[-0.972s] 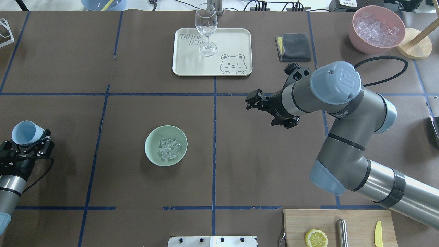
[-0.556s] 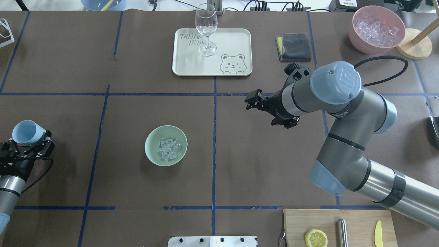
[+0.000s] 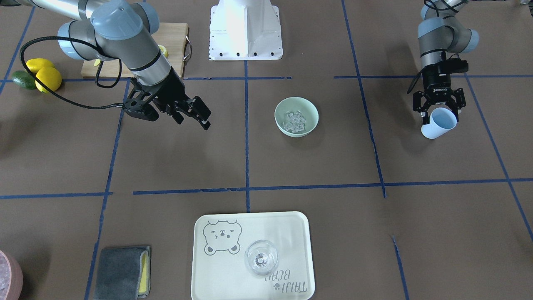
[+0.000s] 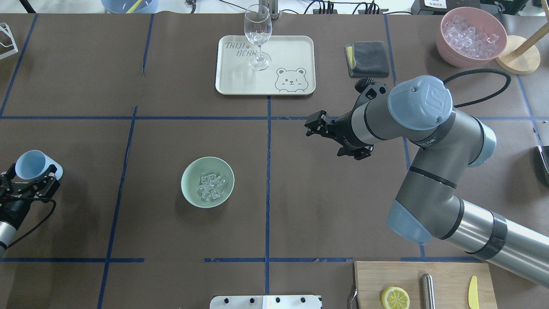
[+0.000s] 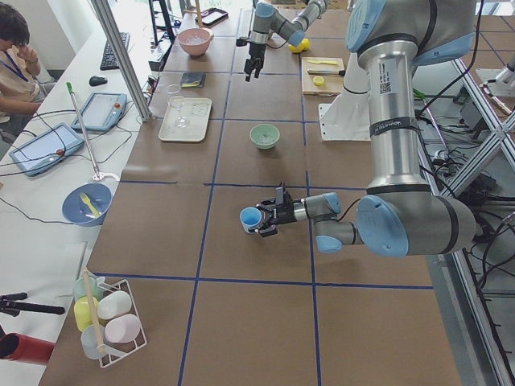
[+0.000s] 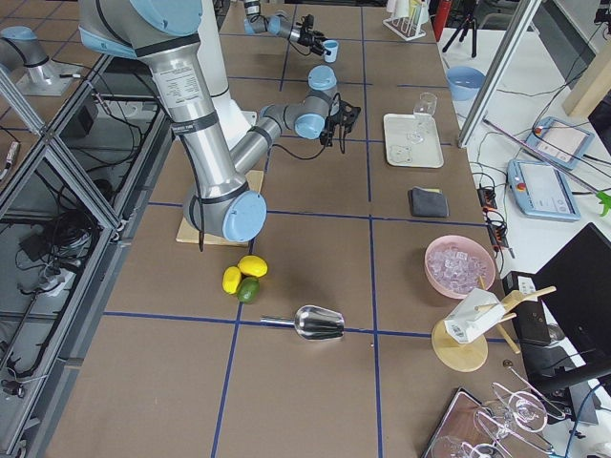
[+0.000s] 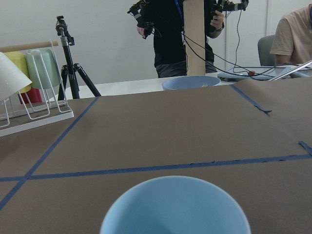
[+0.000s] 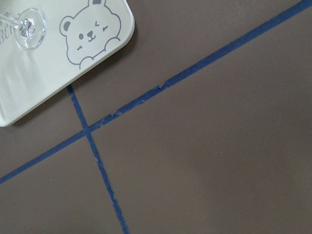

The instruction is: Pour ice into bowl

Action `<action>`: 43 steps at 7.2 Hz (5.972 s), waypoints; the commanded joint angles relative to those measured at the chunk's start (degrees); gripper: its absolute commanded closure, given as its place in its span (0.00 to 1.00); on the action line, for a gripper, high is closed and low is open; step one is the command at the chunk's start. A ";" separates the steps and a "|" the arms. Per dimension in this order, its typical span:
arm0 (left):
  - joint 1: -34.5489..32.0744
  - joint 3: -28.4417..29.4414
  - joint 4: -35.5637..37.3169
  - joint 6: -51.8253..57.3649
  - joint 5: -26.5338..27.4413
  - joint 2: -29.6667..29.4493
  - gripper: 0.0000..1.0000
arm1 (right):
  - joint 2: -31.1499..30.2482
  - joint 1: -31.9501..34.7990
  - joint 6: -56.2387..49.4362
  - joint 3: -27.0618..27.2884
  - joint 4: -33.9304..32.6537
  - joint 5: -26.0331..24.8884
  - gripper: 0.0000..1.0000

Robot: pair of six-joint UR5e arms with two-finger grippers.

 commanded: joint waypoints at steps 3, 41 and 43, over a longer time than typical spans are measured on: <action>-0.25 -8.23 -0.55 1.36 -0.17 4.36 0.00 | 0.12 0.00 0.06 0.20 -0.09 -0.04 0.00; -70.65 -14.76 63.69 68.96 -92.55 -12.41 0.00 | -26.88 8.40 -22.49 4.33 15.43 12.23 1.00; -70.65 -14.76 63.61 68.96 -92.55 -12.41 0.00 | -34.65 15.52 -34.51 -0.12 19.67 17.78 1.00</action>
